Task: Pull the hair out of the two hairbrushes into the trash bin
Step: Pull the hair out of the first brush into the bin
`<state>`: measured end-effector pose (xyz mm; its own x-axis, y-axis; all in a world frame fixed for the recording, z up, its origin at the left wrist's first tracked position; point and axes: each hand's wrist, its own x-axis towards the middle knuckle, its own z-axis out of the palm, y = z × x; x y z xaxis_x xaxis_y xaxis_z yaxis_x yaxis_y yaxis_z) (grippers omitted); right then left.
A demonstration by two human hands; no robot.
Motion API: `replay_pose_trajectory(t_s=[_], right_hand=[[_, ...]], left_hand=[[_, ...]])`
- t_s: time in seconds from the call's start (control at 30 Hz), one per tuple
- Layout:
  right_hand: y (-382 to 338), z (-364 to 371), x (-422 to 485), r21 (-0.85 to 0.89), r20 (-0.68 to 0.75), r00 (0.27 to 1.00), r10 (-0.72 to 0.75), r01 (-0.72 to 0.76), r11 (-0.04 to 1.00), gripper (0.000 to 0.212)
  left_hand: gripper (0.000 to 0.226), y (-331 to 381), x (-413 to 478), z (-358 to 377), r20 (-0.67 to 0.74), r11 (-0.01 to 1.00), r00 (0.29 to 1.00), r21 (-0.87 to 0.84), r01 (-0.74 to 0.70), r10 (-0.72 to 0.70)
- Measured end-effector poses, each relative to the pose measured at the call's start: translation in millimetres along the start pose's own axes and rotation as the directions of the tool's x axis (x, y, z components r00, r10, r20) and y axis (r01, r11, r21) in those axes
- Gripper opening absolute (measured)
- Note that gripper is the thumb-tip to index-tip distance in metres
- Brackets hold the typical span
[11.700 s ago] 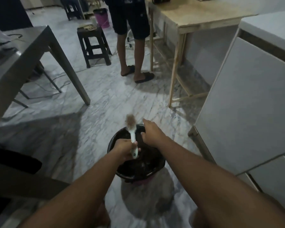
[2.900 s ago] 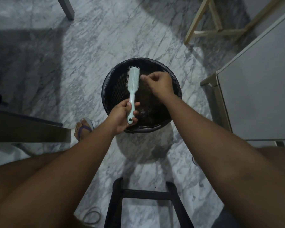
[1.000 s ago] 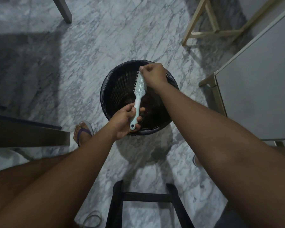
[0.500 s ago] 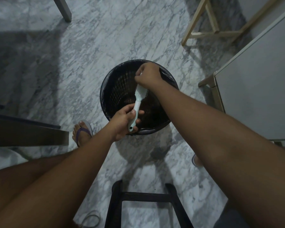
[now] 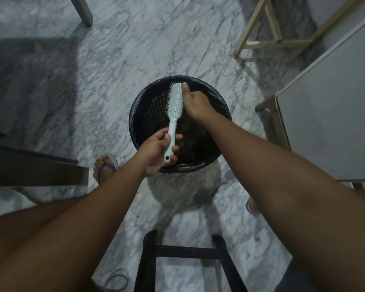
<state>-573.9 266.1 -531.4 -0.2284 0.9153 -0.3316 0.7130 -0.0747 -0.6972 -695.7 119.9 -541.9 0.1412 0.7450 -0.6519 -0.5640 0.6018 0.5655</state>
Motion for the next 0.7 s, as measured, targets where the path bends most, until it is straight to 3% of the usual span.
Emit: replay_pose_trajectory(t_s=[0.23,0.47,0.53,0.6,0.7], right_hand=[[2.8,1.7,2.8,-0.163,-0.087,0.993,-0.079,0.064,0.985,0.066],[11.7,-9.6,9.6,0.149,-0.351,0.934,0.067,-0.015,0.989,0.059],[20.0,-8.4,5.9,0.049,-0.269,0.956,0.115,-0.106,0.993,0.056],[32.7,-2.5,1.0,-0.074,-0.095,0.976,0.194,-0.201,0.977,0.053],[43.6,4.6,-7.5,-0.253,0.124,0.944,0.305,-0.268,0.93,0.038]], left_hand=[[0.028,-2.8,1.0,-0.7,-0.01,1.0,1.0,-0.021,0.008,-0.008],[0.03,-4.6,1.4,-13.9,-0.042,0.999,0.999,-0.042,0.003,-0.005],[0.03,-3.1,2.2,-13.9,-0.046,0.999,0.999,-0.048,-0.002,0.0],[0.031,-1.3,3.2,-13.0,-0.049,0.999,0.999,-0.054,-0.008,0.006],[0.031,1.2,3.4,-11.3,-0.051,0.999,0.999,-0.05,-0.004,0.002]])
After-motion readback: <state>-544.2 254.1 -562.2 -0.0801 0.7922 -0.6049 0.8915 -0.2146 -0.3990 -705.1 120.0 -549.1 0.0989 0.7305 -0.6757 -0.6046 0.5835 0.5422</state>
